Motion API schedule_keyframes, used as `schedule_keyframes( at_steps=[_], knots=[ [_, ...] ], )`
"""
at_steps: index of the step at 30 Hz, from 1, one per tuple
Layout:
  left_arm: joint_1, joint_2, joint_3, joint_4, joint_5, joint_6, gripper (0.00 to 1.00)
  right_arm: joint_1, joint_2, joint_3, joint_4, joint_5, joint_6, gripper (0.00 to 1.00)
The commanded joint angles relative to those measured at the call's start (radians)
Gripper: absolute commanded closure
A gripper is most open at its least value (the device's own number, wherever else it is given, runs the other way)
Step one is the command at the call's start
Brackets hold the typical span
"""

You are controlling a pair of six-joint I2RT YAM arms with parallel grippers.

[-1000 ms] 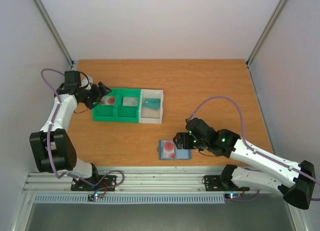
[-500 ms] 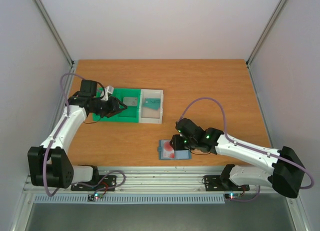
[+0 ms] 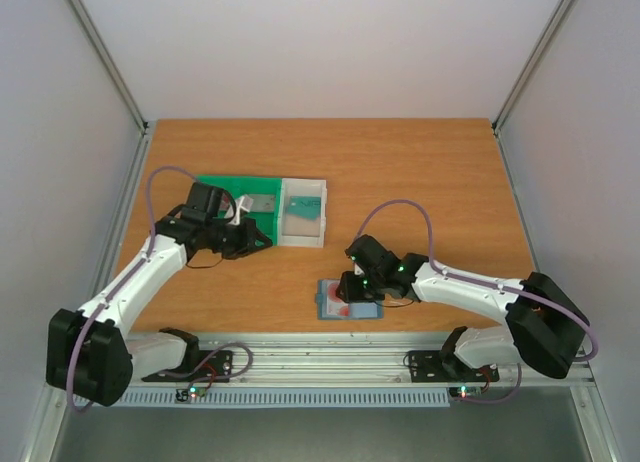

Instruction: Take the credit cards out of the card holder

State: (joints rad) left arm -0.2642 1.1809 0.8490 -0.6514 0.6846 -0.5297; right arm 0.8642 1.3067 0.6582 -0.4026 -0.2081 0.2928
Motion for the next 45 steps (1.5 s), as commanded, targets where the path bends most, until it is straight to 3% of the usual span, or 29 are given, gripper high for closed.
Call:
schedule_keyframes(
  at_steps=[1, 8, 17, 35, 45],
  knots=[
    [-0.091, 0.014, -0.022, 0.156, -0.041, -0.094, 0.99, -0.035, 0.015, -0.044, 0.071, -0.075, -0.018, 0.72],
    [-0.295, 0.153, -0.026, 0.295, -0.119, -0.167, 1.0, -0.093, 0.046, -0.117, 0.178, -0.165, -0.003, 0.8],
    [-0.471, 0.402, -0.028, 0.49, -0.124, -0.224, 0.99, -0.121, 0.046, -0.169, 0.23, -0.173, 0.02, 0.81],
    [-0.505, 0.509, -0.152, 0.606, -0.176, -0.253, 0.99, -0.193, 0.058, -0.269, 0.435, -0.284, 0.063, 0.83],
    [-0.505, 0.514, -0.159, 0.575, -0.21, -0.226, 1.0, -0.22, 0.012, -0.317, 0.502, -0.313, 0.083, 0.99]
  ],
)
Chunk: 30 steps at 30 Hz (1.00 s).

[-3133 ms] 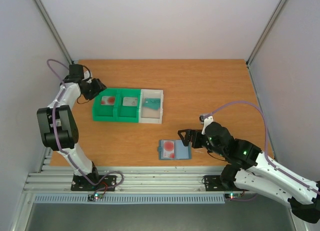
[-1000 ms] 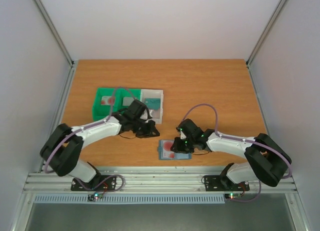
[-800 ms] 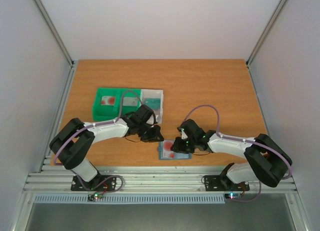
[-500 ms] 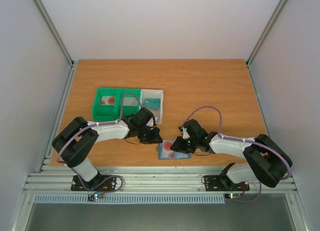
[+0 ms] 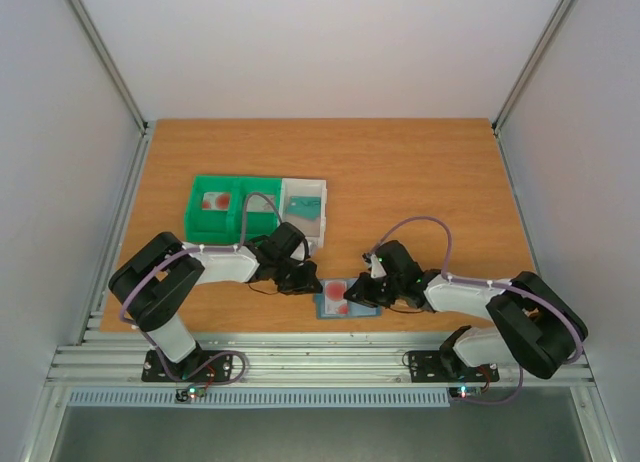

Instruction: Take the credit cards out of the card holder

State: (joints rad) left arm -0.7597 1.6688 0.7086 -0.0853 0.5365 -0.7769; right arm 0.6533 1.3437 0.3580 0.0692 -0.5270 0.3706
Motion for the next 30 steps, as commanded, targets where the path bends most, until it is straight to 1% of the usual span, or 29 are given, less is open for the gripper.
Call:
schedule_keyframes(
  at_steps=[1, 4, 9, 15, 21, 24, 30],
  knots=[
    [-0.01, 0.026, -0.018, 0.006, -0.063, 0.023, 1.0, -0.01, -0.035, -0.019, 0.029, 0.004, 0.006, 0.99],
    [-0.011, 0.028, -0.02, 0.004, -0.071, 0.025, 1.0, -0.014, -0.075, -0.023, 0.01, 0.0, 0.007, 0.99],
    [-0.01, 0.052, -0.018, 0.002, -0.08, 0.032, 1.0, -0.023, -0.139, -0.015, -0.1, 0.03, -0.007, 0.99],
    [-0.011, 0.064, -0.027, 0.015, -0.091, 0.029, 0.99, -0.038, -0.157, -0.019, -0.118, 0.008, -0.017, 0.99],
    [-0.01, 0.06, -0.021, 0.01, -0.089, 0.036, 0.99, -0.052, -0.209, 0.014, -0.26, 0.052, -0.047, 0.99],
    [-0.011, 0.062, -0.016, 0.009, -0.086, 0.038, 1.0, -0.057, -0.247, 0.014, -0.3, 0.058, -0.058, 0.98],
    [-0.009, 0.063, -0.023, 0.016, -0.086, 0.036, 1.0, -0.069, -0.331, 0.012, -0.369, 0.065, -0.065, 0.99]
  ],
)
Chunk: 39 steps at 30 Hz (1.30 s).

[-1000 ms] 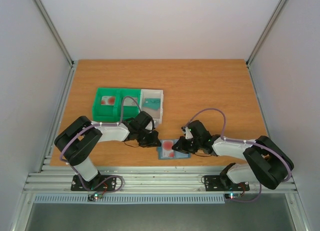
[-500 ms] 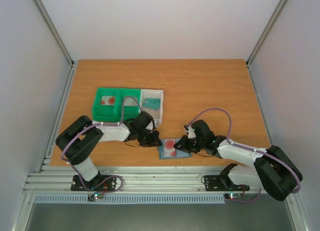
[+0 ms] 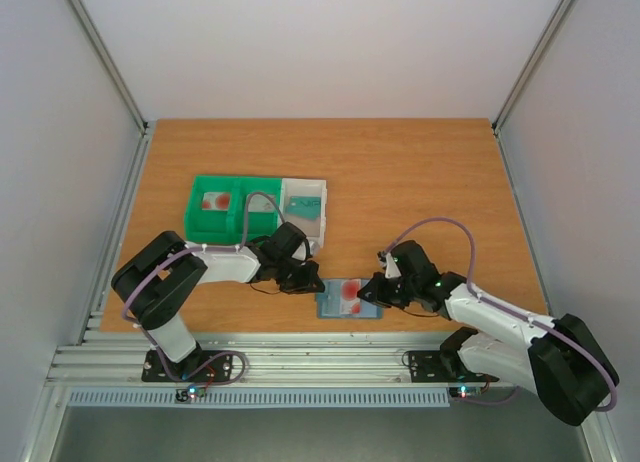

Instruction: Take the credit cards out of the card holder

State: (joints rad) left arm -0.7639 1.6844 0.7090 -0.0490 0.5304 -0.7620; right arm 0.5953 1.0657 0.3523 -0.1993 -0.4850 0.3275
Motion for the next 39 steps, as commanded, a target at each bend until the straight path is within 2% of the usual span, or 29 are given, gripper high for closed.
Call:
schedule_keyframes(
  at_steps=[1, 4, 9, 13, 17, 20, 24, 29, 34, 37, 39],
  knots=[
    [-0.006, 0.046, -0.024, -0.018, -0.078, 0.02, 1.0, -0.012, -0.074, 0.024, -0.126, 0.032, -0.021, 0.99],
    [-0.005, 0.03, -0.018, -0.013, -0.068, 0.009, 0.99, -0.013, -0.152, 0.057, -0.235, 0.079, -0.022, 0.99],
    [-0.006, -0.033, 0.01, -0.025, -0.05, -0.013, 0.9, -0.013, -0.295, 0.124, -0.435, 0.175, -0.021, 0.99],
    [-0.005, -0.117, 0.039, -0.05, -0.05, -0.027, 0.7, -0.012, -0.362, 0.161, -0.473, 0.18, -0.007, 0.99],
    [-0.006, -0.217, 0.035, -0.029, -0.04, -0.069, 0.57, -0.012, -0.445, 0.198, -0.469, 0.184, 0.023, 0.99],
    [-0.007, -0.299, 0.003, 0.056, -0.016, -0.128, 0.45, -0.011, -0.479, 0.204, -0.425, 0.178, 0.057, 0.99],
    [-0.006, -0.383, -0.067, 0.312, 0.055, -0.245, 0.36, -0.012, -0.51, 0.203, -0.341, 0.165, 0.128, 0.99],
    [-0.033, -0.397, -0.119, 0.567, 0.098, -0.387, 0.35, -0.011, -0.554, 0.2, -0.217, 0.147, 0.204, 0.99],
    [-0.072, -0.322, -0.124, 0.785, 0.123, -0.48, 0.43, -0.011, -0.58, 0.173, -0.102, 0.128, 0.275, 0.99],
    [-0.08, -0.252, -0.137, 0.962, 0.139, -0.554, 0.52, -0.011, -0.581, 0.168, -0.083, 0.125, 0.289, 0.99],
    [-0.081, -0.206, -0.152, 1.088, 0.142, -0.612, 0.66, -0.011, -0.581, 0.168, -0.089, 0.122, 0.287, 0.99]
  ],
)
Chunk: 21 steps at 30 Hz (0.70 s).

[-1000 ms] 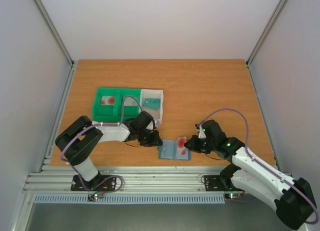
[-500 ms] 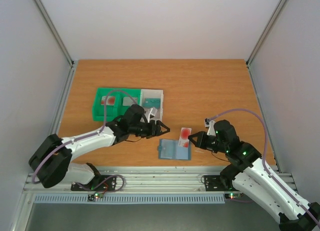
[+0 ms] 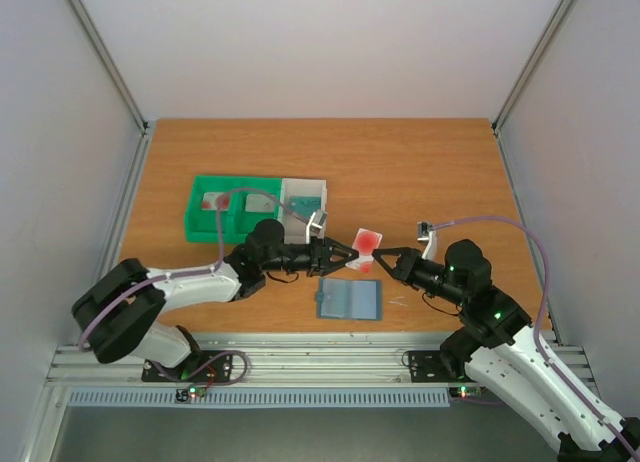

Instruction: Take the credit cards out of the card holder

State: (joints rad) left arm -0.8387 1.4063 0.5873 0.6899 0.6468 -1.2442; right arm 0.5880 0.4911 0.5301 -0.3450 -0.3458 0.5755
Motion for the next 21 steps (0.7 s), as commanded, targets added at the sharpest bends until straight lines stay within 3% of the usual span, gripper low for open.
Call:
schedule_keyframes(
  at_steps=[1, 4, 8, 13, 18, 21],
  knots=[
    [-0.006, 0.095, -0.034, 0.392, 0.03, -0.161, 0.75, -0.004, -0.004, -0.01, 0.053, -0.018, 0.039, 0.99],
    [-0.006, 0.137, -0.04, 0.448, 0.029, -0.192, 0.98, -0.004, -0.003, -0.014, 0.039, -0.021, 0.033, 0.99],
    [-0.005, 0.122, -0.053, 0.421, 0.017, -0.168, 0.99, -0.004, -0.005, -0.01, -0.004, -0.024, -0.003, 0.96],
    [-0.004, 0.048, -0.045, 0.272, 0.036, -0.075, 1.0, -0.004, -0.039, 0.054, -0.182, 0.019, -0.13, 0.76],
    [-0.004, -0.04, -0.019, 0.053, 0.124, 0.051, 1.0, -0.004, -0.037, 0.226, -0.42, 0.037, -0.334, 0.64],
    [-0.004, -0.107, 0.009, -0.168, 0.168, 0.16, 1.0, -0.004, 0.002, 0.319, -0.534, -0.003, -0.438, 0.6]
  ],
)
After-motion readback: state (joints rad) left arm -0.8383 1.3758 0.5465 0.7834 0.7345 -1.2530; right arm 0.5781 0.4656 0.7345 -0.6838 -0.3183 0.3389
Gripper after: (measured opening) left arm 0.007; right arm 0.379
